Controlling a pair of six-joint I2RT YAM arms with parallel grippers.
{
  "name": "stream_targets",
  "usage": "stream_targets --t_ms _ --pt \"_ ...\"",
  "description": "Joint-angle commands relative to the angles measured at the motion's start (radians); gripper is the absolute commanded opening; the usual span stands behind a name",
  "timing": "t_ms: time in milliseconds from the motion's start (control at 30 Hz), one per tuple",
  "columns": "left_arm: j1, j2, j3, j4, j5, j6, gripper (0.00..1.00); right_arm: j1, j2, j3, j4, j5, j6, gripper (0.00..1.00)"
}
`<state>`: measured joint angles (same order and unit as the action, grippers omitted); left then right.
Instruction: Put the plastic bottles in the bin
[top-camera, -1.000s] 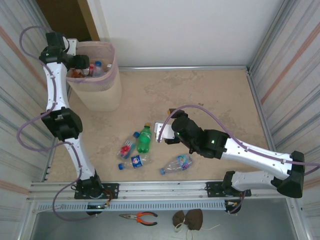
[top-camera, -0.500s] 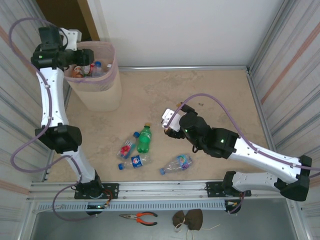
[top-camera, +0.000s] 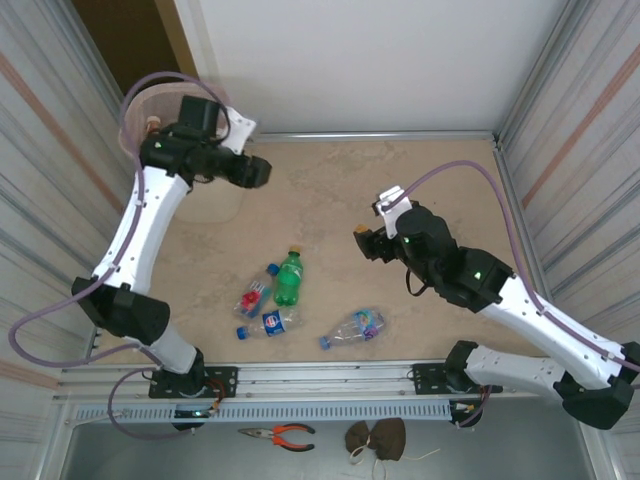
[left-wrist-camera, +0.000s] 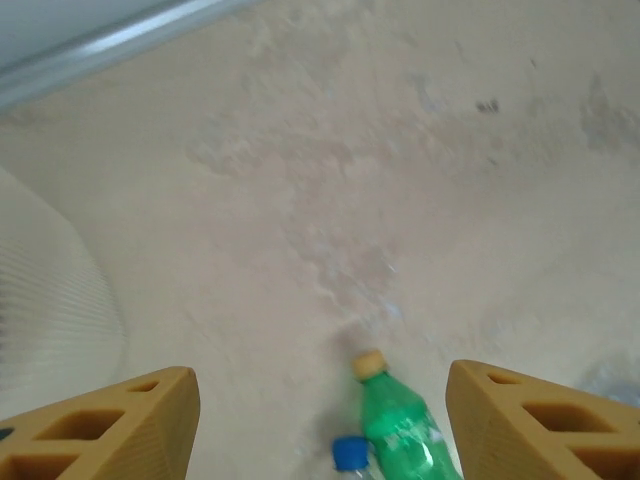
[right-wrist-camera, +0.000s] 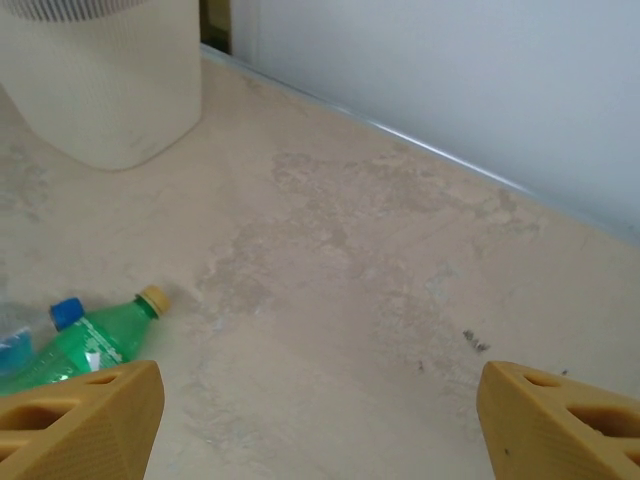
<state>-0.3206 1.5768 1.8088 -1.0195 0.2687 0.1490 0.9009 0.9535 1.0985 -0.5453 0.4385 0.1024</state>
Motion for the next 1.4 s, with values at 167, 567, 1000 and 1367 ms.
stream_targets --t_ms 167,567,1000,1367 --pt "-0.104 -0.125 -0.340 0.007 -0.085 -0.100 0.65 -0.033 -0.018 0.000 -0.075 -0.120 0.113 0.81" --pt "-0.174 -0.311 -0.819 0.141 -0.111 -0.354 0.69 -0.054 0.030 0.026 -0.096 -0.151 0.125 0.80" --pt "-0.199 -0.329 -1.007 0.211 -0.266 -0.477 0.79 -0.060 0.122 0.075 -0.109 -0.193 0.136 0.79" --pt "-0.199 -0.254 -1.051 0.318 -0.192 -0.489 0.75 -0.060 0.118 0.073 -0.114 -0.196 0.154 0.78"
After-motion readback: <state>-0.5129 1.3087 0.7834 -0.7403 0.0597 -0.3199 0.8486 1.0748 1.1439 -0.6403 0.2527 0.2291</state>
